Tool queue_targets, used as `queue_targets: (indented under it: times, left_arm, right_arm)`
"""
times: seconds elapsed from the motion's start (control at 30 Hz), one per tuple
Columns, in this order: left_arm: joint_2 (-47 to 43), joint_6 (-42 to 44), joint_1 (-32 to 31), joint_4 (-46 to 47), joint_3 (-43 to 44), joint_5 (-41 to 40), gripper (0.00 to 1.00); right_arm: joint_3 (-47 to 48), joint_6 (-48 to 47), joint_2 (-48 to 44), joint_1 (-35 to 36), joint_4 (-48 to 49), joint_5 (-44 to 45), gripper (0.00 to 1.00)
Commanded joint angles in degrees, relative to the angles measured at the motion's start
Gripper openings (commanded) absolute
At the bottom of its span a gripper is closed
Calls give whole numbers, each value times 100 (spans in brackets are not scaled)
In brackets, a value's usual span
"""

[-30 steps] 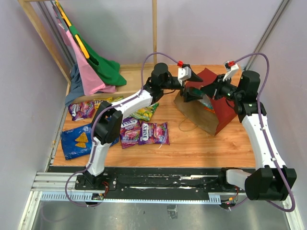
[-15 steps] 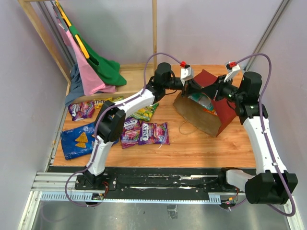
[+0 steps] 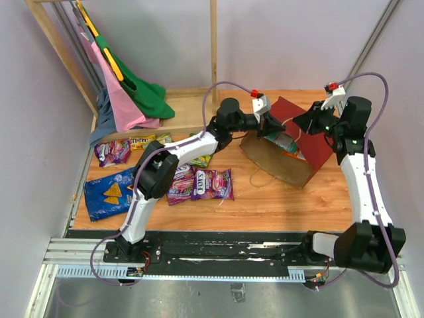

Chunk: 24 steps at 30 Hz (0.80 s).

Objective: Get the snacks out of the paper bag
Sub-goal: Adjust the paper bag at the center of the board.

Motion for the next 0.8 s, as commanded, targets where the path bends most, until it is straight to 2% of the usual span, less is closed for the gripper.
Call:
queue_targets:
  times: [0.0,0.13,0.4,0.53,0.57,0.6,0.63,0.7,0.73,0.77]
  left_arm:
    - [-287,478,-570,-41,-14,-1628,0]
    - [-118,493,-818,-146,208,-2465,0]
    - [359,45,-997,-203,941,-3565,1]
    - [674,27,-1045,-632,1519,-3779,1]
    - [748,29,-1054,-730,1645,-3759,1]
    - [811,38,-1062,-799,1726,-3734,1]
    - [856,46,-1069,-831,1762,-3713,1]
    - [892,28,-1074,-825,1738,-3685,1]
    - [888,25,-1074,-802,1694,-3674,1]
    - [866,21,-1069,-775,1626,-3665,0]
  right_arm:
    - [356,125,401,-533,367,-351,9]
    - [678,303,727,-716,580,-600,10]
    - [1643,184,1444,-741,253,-906,10]
    - [1542,245,1344,-744,203,-814,21]
    - [1453,273,1265,-749,181,-754,28]
    - [1376,319,1140,-745,132,-653,43]
    - [1270,376,993,-743,85,-474,63]
    - [1011,540,636,-749,11,-113,91]
    - [877,640,434,-750,-50,55,99]
    - [739,772,212,-748,-103,184,99]
